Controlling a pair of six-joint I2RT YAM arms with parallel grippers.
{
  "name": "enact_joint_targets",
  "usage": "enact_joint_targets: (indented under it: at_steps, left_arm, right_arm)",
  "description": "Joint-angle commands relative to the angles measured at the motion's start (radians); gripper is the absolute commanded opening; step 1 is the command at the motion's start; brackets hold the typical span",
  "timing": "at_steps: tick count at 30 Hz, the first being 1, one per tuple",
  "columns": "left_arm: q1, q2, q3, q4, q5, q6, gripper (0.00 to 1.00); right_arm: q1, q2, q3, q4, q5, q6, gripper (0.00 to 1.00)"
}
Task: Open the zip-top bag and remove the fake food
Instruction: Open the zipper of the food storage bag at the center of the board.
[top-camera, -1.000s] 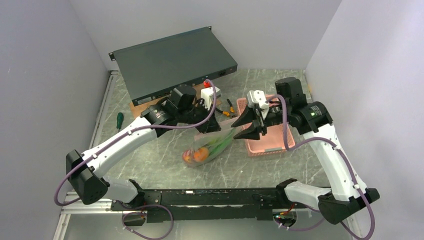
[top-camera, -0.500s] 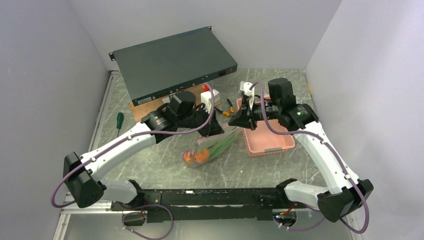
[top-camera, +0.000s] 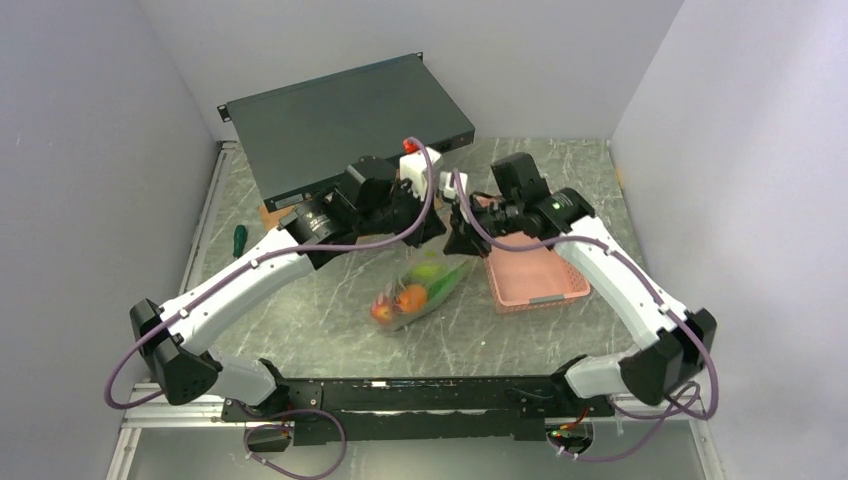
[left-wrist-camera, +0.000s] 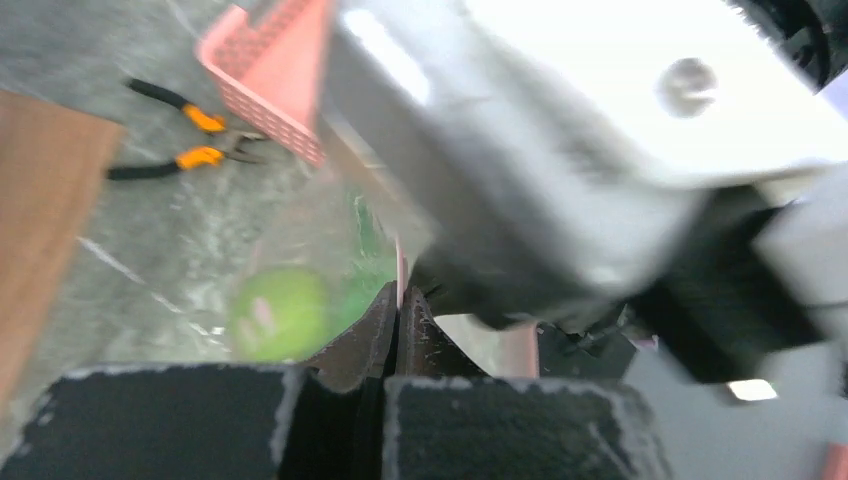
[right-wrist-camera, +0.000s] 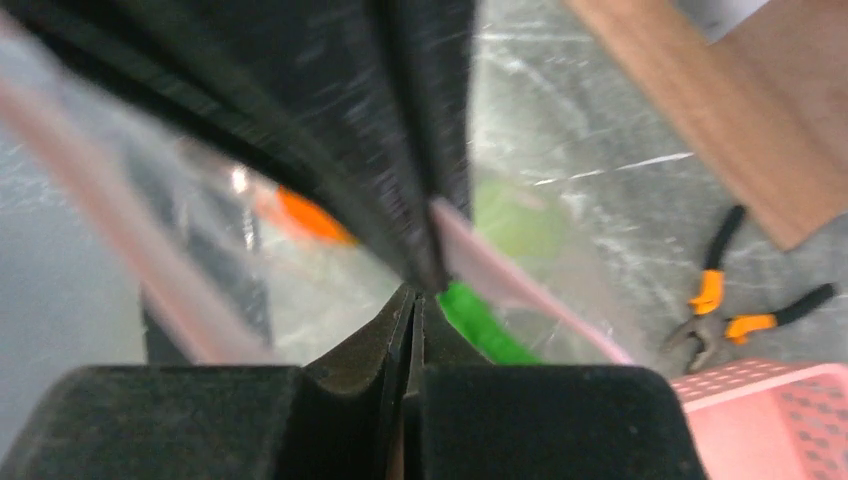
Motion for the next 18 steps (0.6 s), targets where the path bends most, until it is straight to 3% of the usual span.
enact_joint_targets:
  at_steps: [1, 5, 11, 18]
  left_arm:
    - [0.011, 0.033, 0.187, -0.081, -0.193, 0.111, 0.0]
    - [0.022, 0.051, 0.27, -0.139, -0.308, 0.187, 0.0]
    - [0.029, 0.04, 0.31, -0.158, -0.355, 0.238, 0.0]
    - [0.0, -0.054, 0.098, -0.039, -0.27, 0.162, 0.0]
  right_arm:
    - [-0.004, 0.095, 0.184, 0.022, 0.103, 0.004, 0.03]
    - [-0.032, 0.12, 0.171, 0.113, 0.076, 0.061, 0.05]
    - [-0.104, 0.093, 0.048, 0.251, -0.013, 0.121, 0.06]
    - [-0.139, 0.061, -0.118, 0.257, -0.119, 0.002, 0.09]
